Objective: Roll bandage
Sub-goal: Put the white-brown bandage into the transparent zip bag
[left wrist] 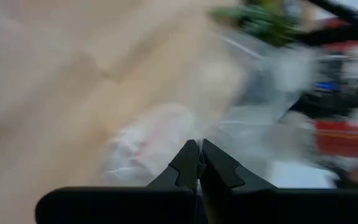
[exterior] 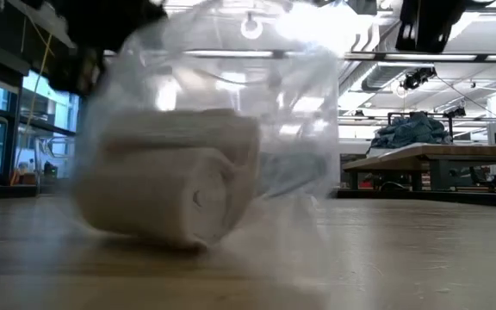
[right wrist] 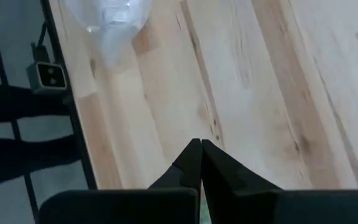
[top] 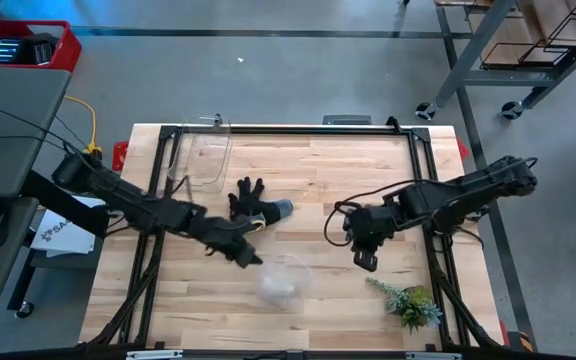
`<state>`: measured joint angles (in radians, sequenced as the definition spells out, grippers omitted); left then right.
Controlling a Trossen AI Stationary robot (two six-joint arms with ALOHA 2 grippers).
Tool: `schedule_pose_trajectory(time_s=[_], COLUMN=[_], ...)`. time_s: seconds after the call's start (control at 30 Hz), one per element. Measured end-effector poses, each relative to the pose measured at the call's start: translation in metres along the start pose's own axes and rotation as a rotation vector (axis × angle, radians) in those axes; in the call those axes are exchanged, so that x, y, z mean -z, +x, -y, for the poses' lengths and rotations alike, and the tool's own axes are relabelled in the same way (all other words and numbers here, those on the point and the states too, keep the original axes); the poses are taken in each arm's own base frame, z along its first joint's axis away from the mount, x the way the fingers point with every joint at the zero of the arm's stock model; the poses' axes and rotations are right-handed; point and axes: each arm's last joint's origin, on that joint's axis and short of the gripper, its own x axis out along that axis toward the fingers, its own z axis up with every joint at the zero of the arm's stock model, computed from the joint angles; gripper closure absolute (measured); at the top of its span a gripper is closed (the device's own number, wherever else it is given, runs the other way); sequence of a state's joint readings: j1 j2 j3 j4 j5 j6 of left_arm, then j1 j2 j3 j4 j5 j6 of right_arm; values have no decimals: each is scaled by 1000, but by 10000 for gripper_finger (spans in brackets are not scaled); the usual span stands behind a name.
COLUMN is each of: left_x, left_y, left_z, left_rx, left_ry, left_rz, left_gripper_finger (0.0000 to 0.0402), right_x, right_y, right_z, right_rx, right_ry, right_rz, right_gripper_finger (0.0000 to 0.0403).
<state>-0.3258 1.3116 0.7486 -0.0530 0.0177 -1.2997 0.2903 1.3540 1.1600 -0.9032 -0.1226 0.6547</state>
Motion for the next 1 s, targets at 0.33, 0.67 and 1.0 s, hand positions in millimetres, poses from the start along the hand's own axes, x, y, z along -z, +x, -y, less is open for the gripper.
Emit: schedule_pose_trajectory(time_s=[0.33, 0.67, 1.0], left_x=[-31, -42, -67], left_y=[14, 12, -13], left_z=[-39, -43, -36], left_rx=[-262, -278, -376], left_ry=[37, 172, 400], left_rz=[26, 38, 31], left_gripper_finger=[395, 323, 219], right_x=[3, -20, -34], right_y=[21, -12, 15], right_z=[12, 3, -6], right_rx=[3, 55, 6], right_ry=[92, 73, 124], right_rz=[89, 244, 243], right_gripper_finger=[403, 402, 402])
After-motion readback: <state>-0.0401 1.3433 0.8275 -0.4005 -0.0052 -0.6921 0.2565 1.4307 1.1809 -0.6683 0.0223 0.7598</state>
